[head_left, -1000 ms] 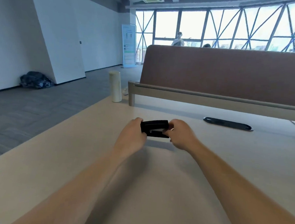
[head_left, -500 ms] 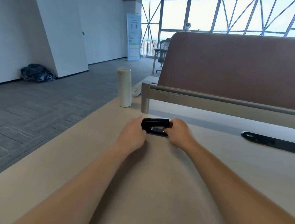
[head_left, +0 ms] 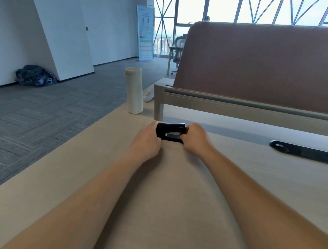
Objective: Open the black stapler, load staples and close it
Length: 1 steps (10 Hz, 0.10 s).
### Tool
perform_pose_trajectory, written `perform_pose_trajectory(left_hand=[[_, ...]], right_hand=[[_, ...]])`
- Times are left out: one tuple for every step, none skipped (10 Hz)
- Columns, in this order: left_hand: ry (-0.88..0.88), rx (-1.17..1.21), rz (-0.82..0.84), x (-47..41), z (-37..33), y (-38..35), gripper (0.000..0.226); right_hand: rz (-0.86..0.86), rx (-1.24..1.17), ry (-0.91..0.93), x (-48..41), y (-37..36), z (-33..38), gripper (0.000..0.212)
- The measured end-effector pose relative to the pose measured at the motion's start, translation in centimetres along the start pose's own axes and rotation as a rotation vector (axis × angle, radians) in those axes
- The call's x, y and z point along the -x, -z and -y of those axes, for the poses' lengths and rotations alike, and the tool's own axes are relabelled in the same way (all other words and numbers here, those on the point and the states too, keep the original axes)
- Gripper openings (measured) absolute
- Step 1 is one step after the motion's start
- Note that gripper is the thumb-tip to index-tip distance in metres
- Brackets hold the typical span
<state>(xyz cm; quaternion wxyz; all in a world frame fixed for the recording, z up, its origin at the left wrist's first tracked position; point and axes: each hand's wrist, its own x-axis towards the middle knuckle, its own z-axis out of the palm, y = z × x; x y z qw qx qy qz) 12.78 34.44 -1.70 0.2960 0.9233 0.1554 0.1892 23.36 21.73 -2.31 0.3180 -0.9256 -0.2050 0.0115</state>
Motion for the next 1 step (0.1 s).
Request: perform_pose_trajectory(left_hand=[[0.032, -0.026, -0.002, -0.19, -0.01, -0.18, 0.041]], right_hand=[[-0.013, -0.006, 0.001, 0.7, 0.51, 0.16, 0.016]])
